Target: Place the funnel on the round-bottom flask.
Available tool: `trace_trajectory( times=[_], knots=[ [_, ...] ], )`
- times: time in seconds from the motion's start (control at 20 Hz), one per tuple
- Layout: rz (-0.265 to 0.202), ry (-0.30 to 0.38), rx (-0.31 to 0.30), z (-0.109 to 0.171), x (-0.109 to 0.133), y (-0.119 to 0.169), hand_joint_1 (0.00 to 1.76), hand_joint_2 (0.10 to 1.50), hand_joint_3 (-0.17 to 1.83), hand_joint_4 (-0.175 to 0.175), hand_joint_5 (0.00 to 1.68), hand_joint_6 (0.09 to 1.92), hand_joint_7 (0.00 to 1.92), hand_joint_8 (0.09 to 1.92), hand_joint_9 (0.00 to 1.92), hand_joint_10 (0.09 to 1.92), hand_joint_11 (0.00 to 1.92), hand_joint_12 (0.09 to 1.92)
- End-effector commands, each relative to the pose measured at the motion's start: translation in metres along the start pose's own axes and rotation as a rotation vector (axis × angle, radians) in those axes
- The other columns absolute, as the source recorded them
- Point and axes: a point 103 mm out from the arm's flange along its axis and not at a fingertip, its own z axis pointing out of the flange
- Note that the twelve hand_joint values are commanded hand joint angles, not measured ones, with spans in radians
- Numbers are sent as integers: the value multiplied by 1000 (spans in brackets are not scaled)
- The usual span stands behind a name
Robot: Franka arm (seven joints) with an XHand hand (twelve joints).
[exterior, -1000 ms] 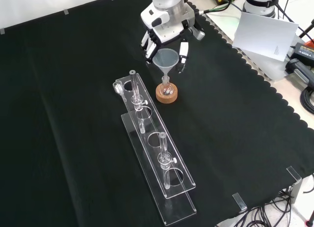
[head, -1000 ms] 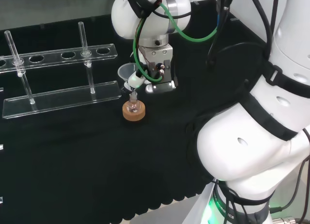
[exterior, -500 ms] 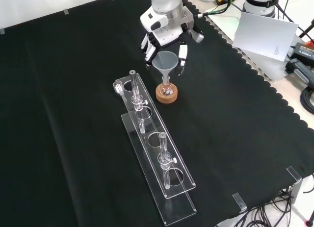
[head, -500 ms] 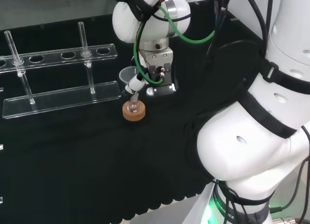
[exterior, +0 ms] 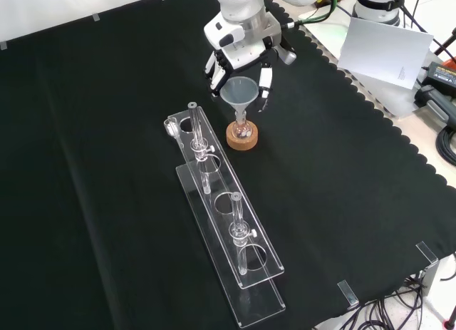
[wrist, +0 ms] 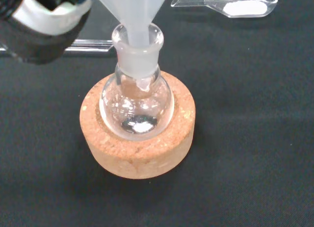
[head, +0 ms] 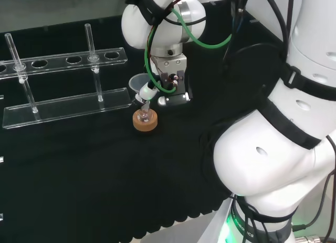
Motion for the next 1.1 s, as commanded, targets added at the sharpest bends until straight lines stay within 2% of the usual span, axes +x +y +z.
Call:
trace_trajectory(
  times=[0.05,0.7,1.1],
  knots=[
    [-3,-1,1,4,4,2,897,1027,3,-25,889,818,936,941,1152,643,724,1178],
    [-3,-8,11,5,6,2,886,1021,2,-39,840,828,881,964,1103,665,696,1195],
    [13,-8,22,10,2,2,852,982,-40,-63,607,844,704,971,968,712,612,1240]
  ],
)
